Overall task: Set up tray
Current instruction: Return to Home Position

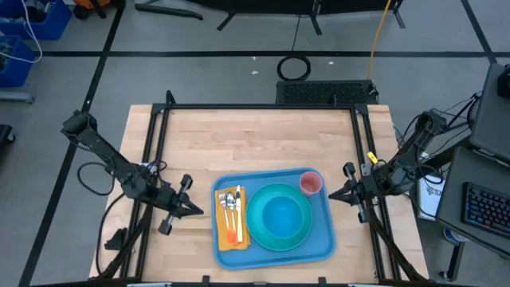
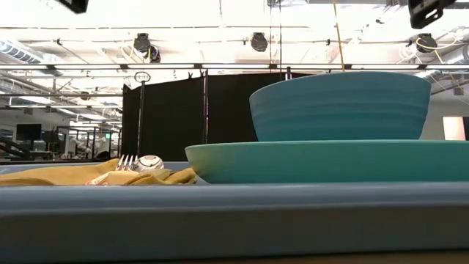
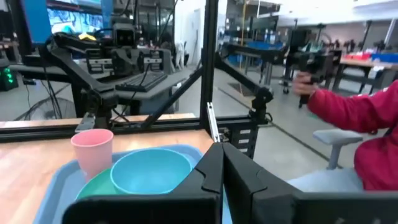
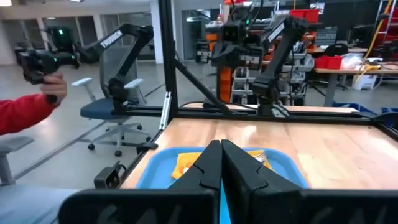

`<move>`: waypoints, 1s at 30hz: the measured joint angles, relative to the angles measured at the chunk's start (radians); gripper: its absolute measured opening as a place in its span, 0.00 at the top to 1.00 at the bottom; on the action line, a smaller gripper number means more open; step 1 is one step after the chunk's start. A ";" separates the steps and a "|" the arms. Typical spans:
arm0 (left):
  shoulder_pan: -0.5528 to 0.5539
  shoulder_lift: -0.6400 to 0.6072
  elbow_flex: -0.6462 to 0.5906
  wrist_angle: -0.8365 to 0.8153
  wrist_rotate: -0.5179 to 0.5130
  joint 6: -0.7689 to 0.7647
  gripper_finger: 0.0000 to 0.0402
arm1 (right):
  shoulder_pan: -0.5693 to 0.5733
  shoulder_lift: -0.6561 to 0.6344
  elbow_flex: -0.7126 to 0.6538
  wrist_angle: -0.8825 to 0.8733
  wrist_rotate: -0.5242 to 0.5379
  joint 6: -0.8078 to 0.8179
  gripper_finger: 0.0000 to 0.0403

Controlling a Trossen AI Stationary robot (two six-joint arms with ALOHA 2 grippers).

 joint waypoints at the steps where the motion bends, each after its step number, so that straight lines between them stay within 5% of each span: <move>1: 0.000 -0.014 -0.032 0.031 -0.003 0.001 0.99 | 0.000 -0.016 -0.014 0.001 0.001 -0.002 1.00; 15: 0.001 -0.104 -0.377 0.365 -0.077 0.005 0.97 | 0.000 -0.186 -0.252 0.140 0.059 -0.073 1.00; 26: 0.001 -0.176 -0.382 0.317 -0.149 0.091 0.96 | 0.000 -0.379 -0.298 0.036 0.203 -0.173 1.00; 30: -0.001 -0.266 -0.382 0.170 -0.194 0.071 0.99 | 0.003 -0.487 -0.298 -0.102 0.288 -0.190 1.00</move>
